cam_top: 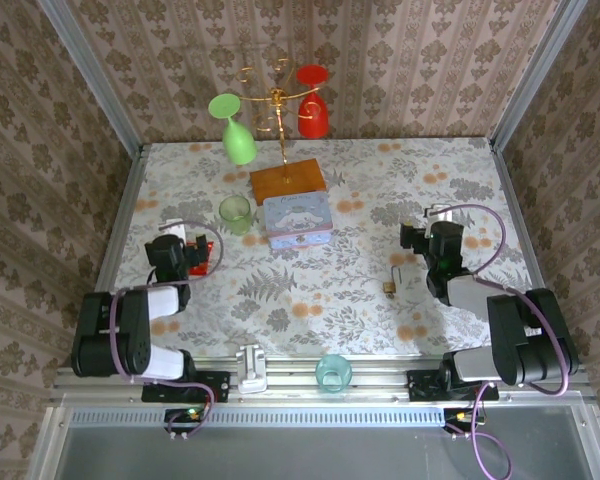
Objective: Unlock a padlock with a key
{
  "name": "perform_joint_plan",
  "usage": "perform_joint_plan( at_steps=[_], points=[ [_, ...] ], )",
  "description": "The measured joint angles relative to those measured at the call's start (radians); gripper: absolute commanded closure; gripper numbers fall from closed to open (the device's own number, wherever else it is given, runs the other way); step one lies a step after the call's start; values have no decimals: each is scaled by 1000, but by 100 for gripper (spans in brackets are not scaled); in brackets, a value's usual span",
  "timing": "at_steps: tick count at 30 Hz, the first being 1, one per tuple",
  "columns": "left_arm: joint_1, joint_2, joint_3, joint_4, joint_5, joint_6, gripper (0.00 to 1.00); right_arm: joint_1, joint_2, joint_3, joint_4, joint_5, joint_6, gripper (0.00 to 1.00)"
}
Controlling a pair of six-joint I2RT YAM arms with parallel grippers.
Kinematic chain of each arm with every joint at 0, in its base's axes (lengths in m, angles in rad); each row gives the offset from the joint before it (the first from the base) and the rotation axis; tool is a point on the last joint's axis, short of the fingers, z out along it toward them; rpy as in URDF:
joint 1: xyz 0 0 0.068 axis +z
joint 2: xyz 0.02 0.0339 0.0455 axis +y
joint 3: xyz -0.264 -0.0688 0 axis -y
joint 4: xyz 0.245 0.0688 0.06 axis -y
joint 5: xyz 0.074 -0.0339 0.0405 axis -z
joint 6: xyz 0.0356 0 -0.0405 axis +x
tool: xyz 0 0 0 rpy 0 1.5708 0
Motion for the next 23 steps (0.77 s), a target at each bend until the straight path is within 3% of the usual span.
perform_joint_plan(
  at_steps=[7,23],
  points=[
    [0,114,8,153,86,4,0,-19,146,-25,164,3,17,0],
    [-4,116,27,159,140,31,0,-23,150,-25,196,-11,21,0]
  ],
)
